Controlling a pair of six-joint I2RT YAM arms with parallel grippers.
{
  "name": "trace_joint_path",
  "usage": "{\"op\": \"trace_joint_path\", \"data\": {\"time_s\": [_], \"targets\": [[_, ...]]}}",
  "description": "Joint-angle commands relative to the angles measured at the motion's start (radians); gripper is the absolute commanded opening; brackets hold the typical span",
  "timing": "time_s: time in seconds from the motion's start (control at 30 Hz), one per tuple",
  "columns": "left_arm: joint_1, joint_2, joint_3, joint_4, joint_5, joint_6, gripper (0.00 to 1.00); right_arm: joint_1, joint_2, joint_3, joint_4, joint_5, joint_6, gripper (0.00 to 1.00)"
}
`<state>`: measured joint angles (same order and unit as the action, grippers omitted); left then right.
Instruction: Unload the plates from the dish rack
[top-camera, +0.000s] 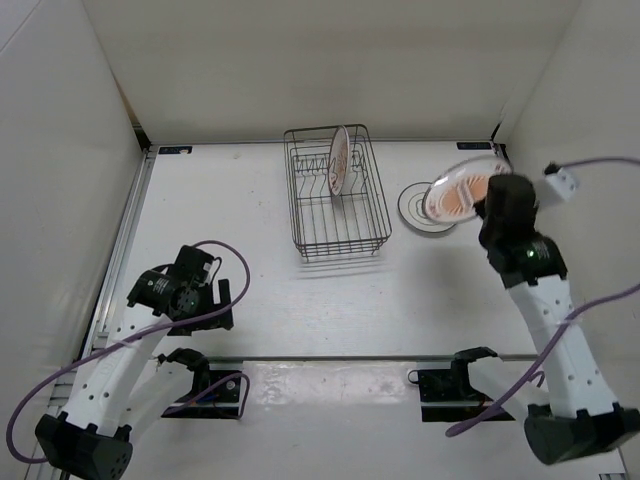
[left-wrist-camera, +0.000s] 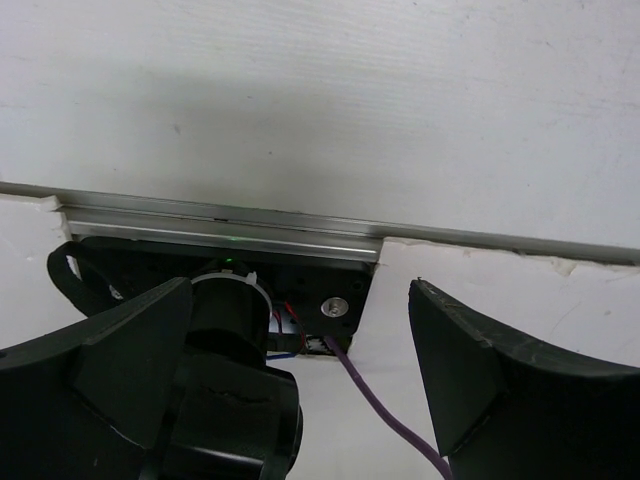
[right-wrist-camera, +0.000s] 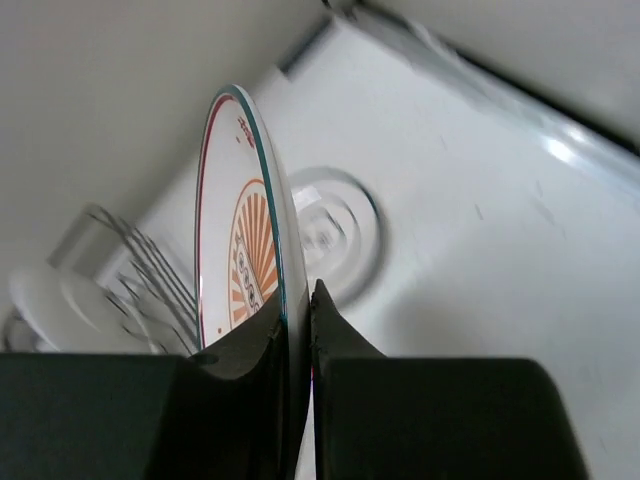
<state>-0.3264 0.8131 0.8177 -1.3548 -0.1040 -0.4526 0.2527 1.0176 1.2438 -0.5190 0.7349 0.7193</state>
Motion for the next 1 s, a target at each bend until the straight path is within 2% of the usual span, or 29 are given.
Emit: {"op": "trace_joint_path", "data": {"time_s": [0.0,0.03,0.07,0.1,0.2,0.3,0.4,0.43,0.53,0.6,0.63,0.7,0.8,0.9,0.97], "targets": [[-0.032,-0.026,-0.021,0.008,0.050,-0.011,1.00,-0.009,-0.145,-0.198,-0.195,-0.083,0.258,0.00],[-0.048,-0.025,-0.022,0.008,0.052,-0.014,1.00,-0.015,-0.186,-0.245,-0.191,-0.091,0.261,0.00],[-0.056,-0.026,-0.026,0.009,0.053,-0.014,1.00,-0.024,-0.303,-0.394,-0.205,-0.107,0.278,0.00],[-0.075,-0.026,-0.028,0.013,0.055,-0.014,1.00,-0.024,-0.338,-0.438,-0.225,-0.111,0.298,0.00],[-0.086,-0.028,-0.031,0.019,0.062,-0.014,1.00,-0.030,-0.503,-0.648,-0.352,-0.114,0.452,0.00],[-0.100,-0.029,-0.038,0.019,0.066,-0.017,1.00,-0.027,-0.687,-0.778,-0.433,-0.129,0.566,0.00],[-0.109,-0.028,-0.038,0.017,0.067,-0.018,1.00,-0.029,-0.760,-0.866,-0.493,-0.111,0.676,0.00],[-0.112,-0.031,-0.040,0.017,0.069,-0.018,1.00,-0.027,-0.810,-0.876,-0.562,-0.073,0.731,0.00],[-0.112,-0.031,-0.046,0.020,0.070,-0.021,1.00,-0.029,-0.835,-0.914,-0.604,-0.061,0.804,0.10],[-0.111,-0.034,-0.048,0.019,0.069,-0.026,1.00,-0.026,-0.814,-0.954,-0.627,-0.068,0.871,0.21],[-0.112,-0.037,-0.048,0.019,0.067,-0.026,1.00,-0.027,-0.806,-0.969,-0.631,-0.071,0.899,0.31],[-0.111,-0.037,-0.045,0.022,0.064,-0.028,1.00,-0.027,-0.780,-0.988,-0.686,-0.083,1.000,0.36],[-0.111,-0.038,-0.043,0.016,0.056,-0.031,1.00,-0.026,-0.742,-1.003,-0.710,-0.100,1.023,0.49],[-0.111,-0.038,-0.043,0.006,0.053,-0.032,1.00,-0.027,-0.718,-1.008,-0.691,-0.109,1.029,0.73],[-0.111,-0.042,-0.038,0.003,0.049,-0.034,1.00,-0.027,-0.683,-0.995,-0.655,-0.109,1.001,0.76]]}}
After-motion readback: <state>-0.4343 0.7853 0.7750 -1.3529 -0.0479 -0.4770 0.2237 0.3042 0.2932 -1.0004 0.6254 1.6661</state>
